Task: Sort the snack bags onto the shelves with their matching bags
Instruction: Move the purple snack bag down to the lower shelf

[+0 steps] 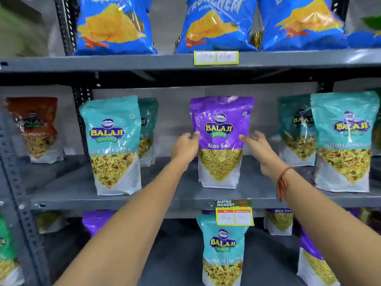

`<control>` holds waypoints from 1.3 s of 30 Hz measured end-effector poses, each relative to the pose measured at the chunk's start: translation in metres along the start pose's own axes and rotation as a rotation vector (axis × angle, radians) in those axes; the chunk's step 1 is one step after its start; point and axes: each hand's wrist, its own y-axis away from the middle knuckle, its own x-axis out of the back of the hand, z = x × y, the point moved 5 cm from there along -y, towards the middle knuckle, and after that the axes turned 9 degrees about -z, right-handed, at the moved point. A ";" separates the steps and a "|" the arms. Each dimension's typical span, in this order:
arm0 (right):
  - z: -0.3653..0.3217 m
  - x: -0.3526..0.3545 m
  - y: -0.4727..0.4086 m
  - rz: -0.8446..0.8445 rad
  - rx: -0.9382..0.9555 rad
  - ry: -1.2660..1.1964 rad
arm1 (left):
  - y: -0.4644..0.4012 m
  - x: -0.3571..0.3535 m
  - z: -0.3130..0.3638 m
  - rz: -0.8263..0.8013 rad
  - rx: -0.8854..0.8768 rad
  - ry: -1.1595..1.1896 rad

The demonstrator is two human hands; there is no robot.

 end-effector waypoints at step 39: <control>0.056 -0.143 0.240 -0.300 0.062 -0.295 | 0.280 0.099 -0.119 0.537 -0.088 0.045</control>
